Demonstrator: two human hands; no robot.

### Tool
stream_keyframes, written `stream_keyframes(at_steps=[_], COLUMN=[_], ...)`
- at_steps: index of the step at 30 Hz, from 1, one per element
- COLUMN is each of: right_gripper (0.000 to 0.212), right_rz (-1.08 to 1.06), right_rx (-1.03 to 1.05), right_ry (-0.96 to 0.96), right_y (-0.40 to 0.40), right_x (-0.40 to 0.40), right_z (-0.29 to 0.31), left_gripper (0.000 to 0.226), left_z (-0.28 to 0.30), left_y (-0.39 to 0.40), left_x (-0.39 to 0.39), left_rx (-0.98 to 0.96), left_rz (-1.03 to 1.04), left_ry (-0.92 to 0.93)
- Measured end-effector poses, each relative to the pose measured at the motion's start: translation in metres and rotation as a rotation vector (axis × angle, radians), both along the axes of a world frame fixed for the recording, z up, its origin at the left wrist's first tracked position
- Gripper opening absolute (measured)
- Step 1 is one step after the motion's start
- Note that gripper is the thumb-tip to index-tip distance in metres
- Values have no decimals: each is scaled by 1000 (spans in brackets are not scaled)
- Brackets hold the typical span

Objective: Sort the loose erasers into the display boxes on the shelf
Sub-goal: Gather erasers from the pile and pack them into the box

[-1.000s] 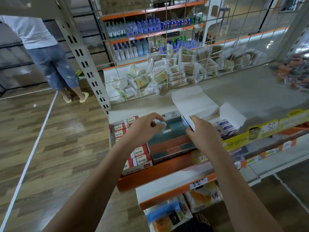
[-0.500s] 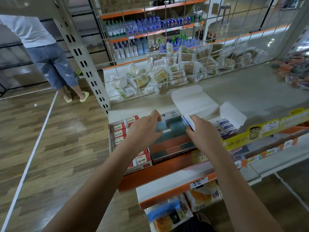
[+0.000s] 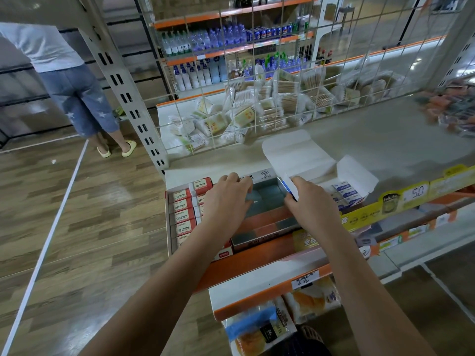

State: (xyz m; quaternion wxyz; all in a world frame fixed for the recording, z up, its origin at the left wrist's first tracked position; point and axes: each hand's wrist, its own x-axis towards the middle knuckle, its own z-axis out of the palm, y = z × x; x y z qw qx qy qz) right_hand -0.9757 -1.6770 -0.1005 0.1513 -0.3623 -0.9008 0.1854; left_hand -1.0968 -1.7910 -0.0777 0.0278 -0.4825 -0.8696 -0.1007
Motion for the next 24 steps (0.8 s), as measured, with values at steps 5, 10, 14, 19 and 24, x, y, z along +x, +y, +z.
stream_keyframes(at_steps=[5,10,14,19,24], right_gripper=[18,21,21,22,24], right_rz=[-11,1,3,10,25], right_rx=[8,13,15,14,5], right_ry=[-5,-1,0,3,6], right_y=[1,0,1,2,4], right_x=[-1,0,0,-1,-2], right_z=[-1,0,0,-3,-3], left_gripper=[24,28,30,26,26], left_z=[-2,-2,-3,-3,-4], left_y=[-2,-8,-7,-3,2], left_x=[-1,-3,-3,-7,-11], left_rx=[-58,-53,-57,-110,-172], left_rz=[-8,-16,-19,-55,-101], left_ry=[14,-25,-1,98,117])
